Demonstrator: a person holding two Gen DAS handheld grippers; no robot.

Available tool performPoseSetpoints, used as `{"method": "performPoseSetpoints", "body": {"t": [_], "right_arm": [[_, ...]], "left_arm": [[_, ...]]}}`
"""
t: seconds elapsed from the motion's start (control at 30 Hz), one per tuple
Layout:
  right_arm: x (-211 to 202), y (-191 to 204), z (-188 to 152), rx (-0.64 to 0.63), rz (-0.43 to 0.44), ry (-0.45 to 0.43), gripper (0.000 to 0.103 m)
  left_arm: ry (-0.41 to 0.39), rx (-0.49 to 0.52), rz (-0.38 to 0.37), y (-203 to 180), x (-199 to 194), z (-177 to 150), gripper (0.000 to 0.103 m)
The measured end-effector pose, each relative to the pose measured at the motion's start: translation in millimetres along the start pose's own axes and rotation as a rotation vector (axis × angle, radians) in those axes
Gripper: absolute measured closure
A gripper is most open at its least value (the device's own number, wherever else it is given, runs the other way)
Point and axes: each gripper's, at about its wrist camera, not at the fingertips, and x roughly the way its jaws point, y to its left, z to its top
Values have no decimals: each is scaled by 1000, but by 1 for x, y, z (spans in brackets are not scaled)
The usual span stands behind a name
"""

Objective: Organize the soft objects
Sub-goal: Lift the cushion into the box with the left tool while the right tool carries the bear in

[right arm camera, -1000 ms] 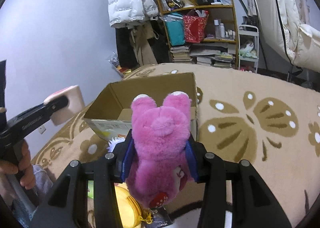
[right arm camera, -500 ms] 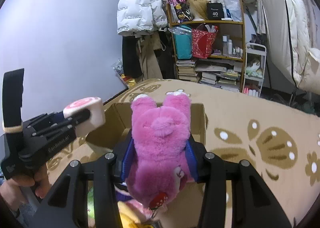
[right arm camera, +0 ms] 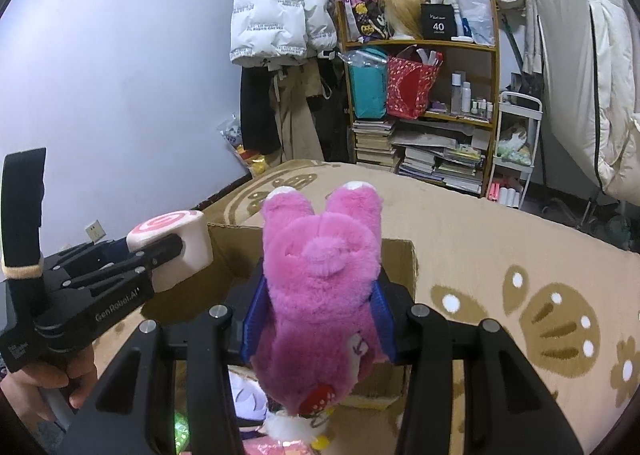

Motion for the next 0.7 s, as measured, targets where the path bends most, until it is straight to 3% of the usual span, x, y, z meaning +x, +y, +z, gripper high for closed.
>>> {"method": "performPoseSetpoints", "body": {"t": [0.37,0.47,0.53,0.7], "right_arm": [[43,-2,-16,18,-40,128,52],[42,-4,-19,39,-28,133,29],[35,-6,-20,55,-30,111,13],[26,-8,-19,75,-20,104,12]], "left_arm": [[84,1,12,0,27,-7,64],[85,-12,16,1,27,-9,55],[93,-10,21,1,27,-10,38],[47,-24,39,2,13,-5,22]]}}
